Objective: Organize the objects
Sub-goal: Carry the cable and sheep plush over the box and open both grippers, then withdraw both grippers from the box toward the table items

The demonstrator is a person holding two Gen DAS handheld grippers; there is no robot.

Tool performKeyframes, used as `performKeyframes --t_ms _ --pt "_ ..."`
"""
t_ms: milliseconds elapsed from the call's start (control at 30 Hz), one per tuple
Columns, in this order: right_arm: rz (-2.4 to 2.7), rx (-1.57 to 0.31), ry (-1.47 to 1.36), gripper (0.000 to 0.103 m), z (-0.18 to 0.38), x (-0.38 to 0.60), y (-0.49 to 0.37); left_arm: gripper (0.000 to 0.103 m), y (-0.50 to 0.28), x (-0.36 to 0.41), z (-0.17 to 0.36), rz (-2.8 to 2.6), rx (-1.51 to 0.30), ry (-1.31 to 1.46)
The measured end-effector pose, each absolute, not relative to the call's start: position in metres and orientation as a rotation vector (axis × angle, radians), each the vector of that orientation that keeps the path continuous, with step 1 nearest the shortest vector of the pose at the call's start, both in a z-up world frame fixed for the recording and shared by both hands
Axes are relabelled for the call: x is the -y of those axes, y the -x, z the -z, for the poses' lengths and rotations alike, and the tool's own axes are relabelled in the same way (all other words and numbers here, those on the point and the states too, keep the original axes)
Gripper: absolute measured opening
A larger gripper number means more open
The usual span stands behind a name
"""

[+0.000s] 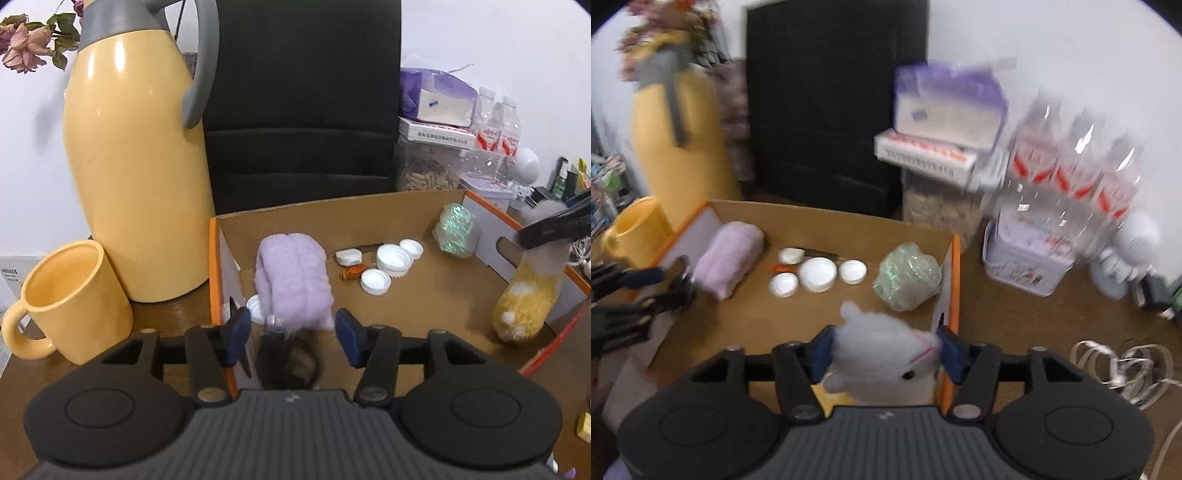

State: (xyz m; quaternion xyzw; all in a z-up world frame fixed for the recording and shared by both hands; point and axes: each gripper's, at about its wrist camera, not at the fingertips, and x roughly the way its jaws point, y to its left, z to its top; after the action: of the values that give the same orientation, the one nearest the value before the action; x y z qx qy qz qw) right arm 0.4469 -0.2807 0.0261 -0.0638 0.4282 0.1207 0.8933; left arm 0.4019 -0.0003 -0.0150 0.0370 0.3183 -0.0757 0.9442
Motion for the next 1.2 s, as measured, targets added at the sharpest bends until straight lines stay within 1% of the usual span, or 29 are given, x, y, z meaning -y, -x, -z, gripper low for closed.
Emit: performKeyframes --t_ms 33,67,100,133,167,200,233,267,333,400,467,567,700,800,867,967,1033,1067,1133,1200 --pt "-0.224 -0.897 0.14 0.06 -0.017 0.278 -0.458 0.063 -0.402 0.001 0.015 0.155 -0.645 -0.075" --pt "-0.185 -0.888 0.166 0.064 -0.008 0.274 -0.467 0.063 -0.402 0.002 0.015 0.156 -0.64 -0.078" --pt "-0.142 -0.83 0.198 0.066 -0.001 0.269 -0.471 0.065 -0.401 0.003 0.015 0.158 -0.636 -0.081" --pt "-0.121 -0.82 0.214 0.073 0.005 0.265 -0.476 0.068 -0.398 0.004 0.014 0.163 -0.628 -0.091" --pt "-0.114 -0.82 0.217 0.076 0.009 0.262 -0.479 0.07 -0.396 0.005 0.013 0.164 -0.619 -0.101" --pt "-0.108 -0.815 0.215 0.076 0.013 0.259 -0.48 0.073 -0.393 0.006 0.011 0.163 -0.605 -0.113" --pt "-0.11 -0.8 0.236 0.075 0.016 0.257 -0.479 0.073 -0.391 0.006 0.01 0.164 -0.594 -0.121" --pt "-0.113 -0.784 0.267 0.072 0.02 0.254 -0.477 0.073 -0.39 0.006 0.009 0.164 -0.593 -0.12" --pt "-0.117 -0.804 0.357 0.069 0.035 0.247 -0.476 0.073 -0.39 0.005 0.008 0.161 -0.602 -0.101" --pt "-0.145 -0.778 0.424 0.069 0.04 0.245 -0.468 0.072 -0.39 0.004 0.009 0.153 -0.612 -0.088" --pt "-0.178 -0.815 0.395 0.071 0.036 0.251 -0.464 0.072 -0.389 0.004 0.011 0.147 -0.617 -0.086" --pt "-0.25 -0.877 0.443 0.077 0.03 0.251 -0.451 0.071 -0.386 0.005 0.012 0.147 -0.625 -0.097" --pt "-0.262 -0.887 0.424 0.078 0.016 0.254 -0.432 0.071 -0.373 0.003 -0.004 0.143 -0.625 -0.073" --pt "-0.246 -0.886 0.354 0.079 -0.007 0.26 -0.417 0.075 -0.343 0.002 -0.027 0.178 -0.569 -0.055" --pt "-0.233 -0.817 0.297 0.079 -0.027 0.269 -0.397 0.082 -0.318 0.001 -0.041 0.178 -0.528 -0.043" --pt "-0.221 -0.729 0.184 0.08 -0.045 0.283 -0.356 0.088 -0.27 -0.006 -0.054 0.197 -0.478 -0.005" --pt "-0.253 -0.678 0.105 0.081 -0.046 0.292 -0.319 0.093 -0.238 -0.008 -0.054 0.215 -0.466 0.018" --pt "-0.27 -0.657 0.073 0.083 -0.044 0.295 -0.298 0.095 -0.219 -0.007 -0.052 0.217 -0.464 0.022" --pt "-0.282 -0.625 0.012 0.085 -0.033 0.3 -0.255 0.097 -0.178 -0.003 -0.039 0.206 -0.471 0.038" --pt "-0.281 -0.619 -0.04 0.086 -0.017 0.302 -0.209 0.098 -0.142 0.002 -0.024 0.244 -0.483 0.039"
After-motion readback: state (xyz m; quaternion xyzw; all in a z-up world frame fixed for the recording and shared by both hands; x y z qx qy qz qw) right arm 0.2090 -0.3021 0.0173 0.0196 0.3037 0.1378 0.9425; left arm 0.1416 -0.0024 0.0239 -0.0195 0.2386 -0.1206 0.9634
